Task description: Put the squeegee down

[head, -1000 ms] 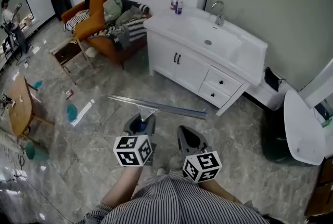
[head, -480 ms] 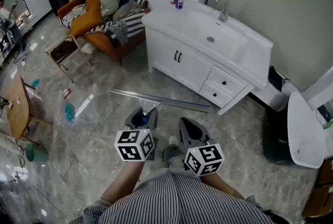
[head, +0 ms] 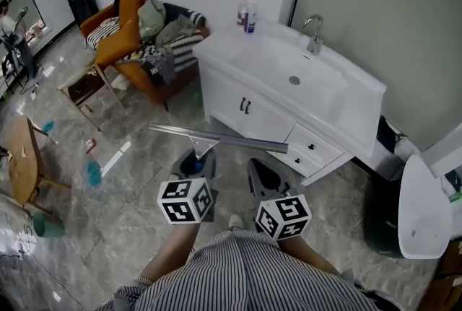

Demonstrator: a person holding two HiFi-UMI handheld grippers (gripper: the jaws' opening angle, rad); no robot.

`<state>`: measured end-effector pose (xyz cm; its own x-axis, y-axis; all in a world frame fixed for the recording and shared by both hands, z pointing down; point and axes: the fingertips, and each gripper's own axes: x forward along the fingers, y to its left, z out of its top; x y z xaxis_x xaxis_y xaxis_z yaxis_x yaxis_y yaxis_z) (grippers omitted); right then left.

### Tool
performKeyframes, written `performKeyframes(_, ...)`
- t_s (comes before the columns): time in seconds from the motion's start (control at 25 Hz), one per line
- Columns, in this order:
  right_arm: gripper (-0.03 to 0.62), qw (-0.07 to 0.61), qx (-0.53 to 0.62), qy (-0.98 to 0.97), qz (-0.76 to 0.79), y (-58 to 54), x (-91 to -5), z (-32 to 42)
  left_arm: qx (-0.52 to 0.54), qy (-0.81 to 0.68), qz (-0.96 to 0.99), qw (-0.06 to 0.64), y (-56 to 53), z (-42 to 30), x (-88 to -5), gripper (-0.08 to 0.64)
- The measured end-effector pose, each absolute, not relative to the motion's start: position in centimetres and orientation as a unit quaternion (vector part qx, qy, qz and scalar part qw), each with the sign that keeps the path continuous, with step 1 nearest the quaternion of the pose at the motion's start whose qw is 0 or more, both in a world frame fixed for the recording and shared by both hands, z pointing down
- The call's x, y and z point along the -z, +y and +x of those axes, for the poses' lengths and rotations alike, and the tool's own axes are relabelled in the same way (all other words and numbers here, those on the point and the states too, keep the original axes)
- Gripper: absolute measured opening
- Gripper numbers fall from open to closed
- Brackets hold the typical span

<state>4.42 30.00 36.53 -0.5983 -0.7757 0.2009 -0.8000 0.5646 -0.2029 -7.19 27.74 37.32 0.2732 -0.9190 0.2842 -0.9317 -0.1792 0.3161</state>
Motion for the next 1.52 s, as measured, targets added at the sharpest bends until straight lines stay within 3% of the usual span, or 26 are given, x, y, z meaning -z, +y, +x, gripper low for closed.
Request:
performKeyframes(0.8, 0.015, 0.065, -0.156, -0.886, 0.432, 17.9, -38.6, 6.9, -0.023, -0.619, 0.75, 0.234, 15.9, -5.0, -39.3, 0.129)
performKeyframes(1.52, 0.015, 0.068, -0.134, -0.876, 0.458, 5.8, -39.1, 2.3, -0.025, -0.6, 0.767, 0.227, 3.4, -9.1, -39.2, 0.13)
